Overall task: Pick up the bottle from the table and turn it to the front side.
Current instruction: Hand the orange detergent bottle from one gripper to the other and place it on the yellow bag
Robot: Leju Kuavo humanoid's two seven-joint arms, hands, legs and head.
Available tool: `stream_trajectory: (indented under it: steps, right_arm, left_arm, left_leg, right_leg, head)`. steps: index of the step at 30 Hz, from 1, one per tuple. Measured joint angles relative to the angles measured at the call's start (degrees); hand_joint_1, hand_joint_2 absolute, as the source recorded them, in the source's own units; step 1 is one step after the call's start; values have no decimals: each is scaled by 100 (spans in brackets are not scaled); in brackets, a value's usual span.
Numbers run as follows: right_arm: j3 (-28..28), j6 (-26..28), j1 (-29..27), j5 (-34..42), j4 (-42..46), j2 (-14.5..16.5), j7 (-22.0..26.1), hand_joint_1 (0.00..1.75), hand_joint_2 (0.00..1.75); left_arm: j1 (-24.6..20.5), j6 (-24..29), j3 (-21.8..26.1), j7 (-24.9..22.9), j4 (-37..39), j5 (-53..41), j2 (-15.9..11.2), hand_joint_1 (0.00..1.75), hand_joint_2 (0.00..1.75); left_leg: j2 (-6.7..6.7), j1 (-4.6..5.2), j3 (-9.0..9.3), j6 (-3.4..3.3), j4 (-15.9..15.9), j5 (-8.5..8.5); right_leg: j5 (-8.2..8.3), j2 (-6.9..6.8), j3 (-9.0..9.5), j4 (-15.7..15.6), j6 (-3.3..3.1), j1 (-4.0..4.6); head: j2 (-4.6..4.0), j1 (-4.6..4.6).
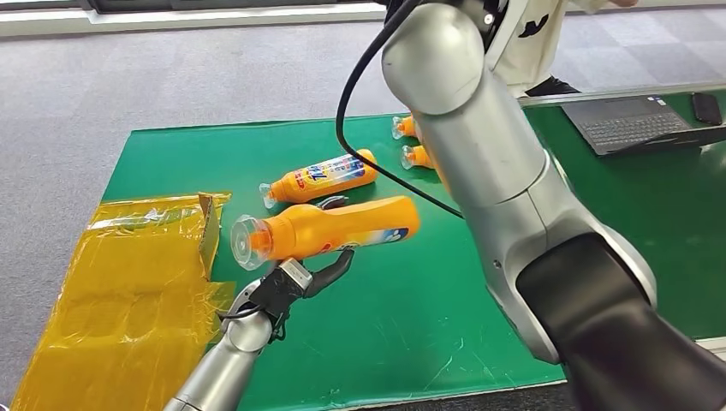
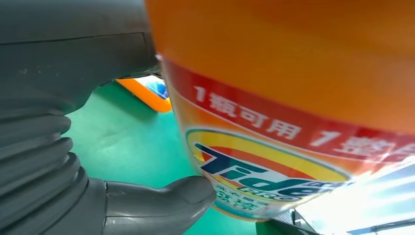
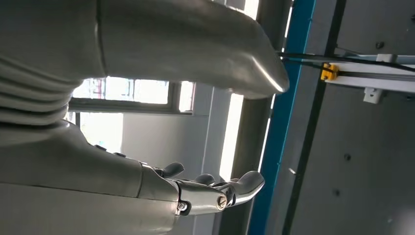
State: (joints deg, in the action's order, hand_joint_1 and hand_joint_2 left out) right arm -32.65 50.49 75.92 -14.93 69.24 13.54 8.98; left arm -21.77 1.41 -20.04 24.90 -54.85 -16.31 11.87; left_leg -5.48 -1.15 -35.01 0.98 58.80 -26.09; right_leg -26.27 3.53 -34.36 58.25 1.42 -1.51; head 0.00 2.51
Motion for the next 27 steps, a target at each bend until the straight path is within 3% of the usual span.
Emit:
stream_trajectory:
  steps: [7, 17, 20, 27]
  right_arm:
    - [-1, 0, 346, 130, -264, -146, -82, 0, 0]
    - [-16, 1, -96, 617, -260, -555, 98, 0, 0]
    - [-70, 1, -682, 917, -17, -769, 320, 0, 0]
    - [-393, 0, -2747, 1141, 867, -1351, 1030, 0, 0]
  left_arm:
    - [29, 48, 2, -4, 12, 45, -93, 175, 175]
    - [27, 224, 102, -42, 48, 58, -216, 175, 175]
    - [27, 296, 190, -72, 48, 48, -253, 175, 175]
    - [69, 521, 550, -202, 9, -93, -411, 175, 175]
  left_leg:
    - [0, 0, 1, 0, 0, 0]
    - [-3, -3, 3, -1, 0, 4]
    - [-15, -11, 7, -1, 0, 4]
    - [-31, -14, 5, 0, -1, 4]
  right_leg:
    - [0, 0, -1, 0, 0, 1]
    - [3, -2, 2, -1, -2, 3]
    - [2, -13, 13, -2, -3, 13]
    - [1, -29, 14, -3, -4, 14]
  head:
    - [0, 0]
    - [0, 0]
    - [0, 0]
    - [0, 0]
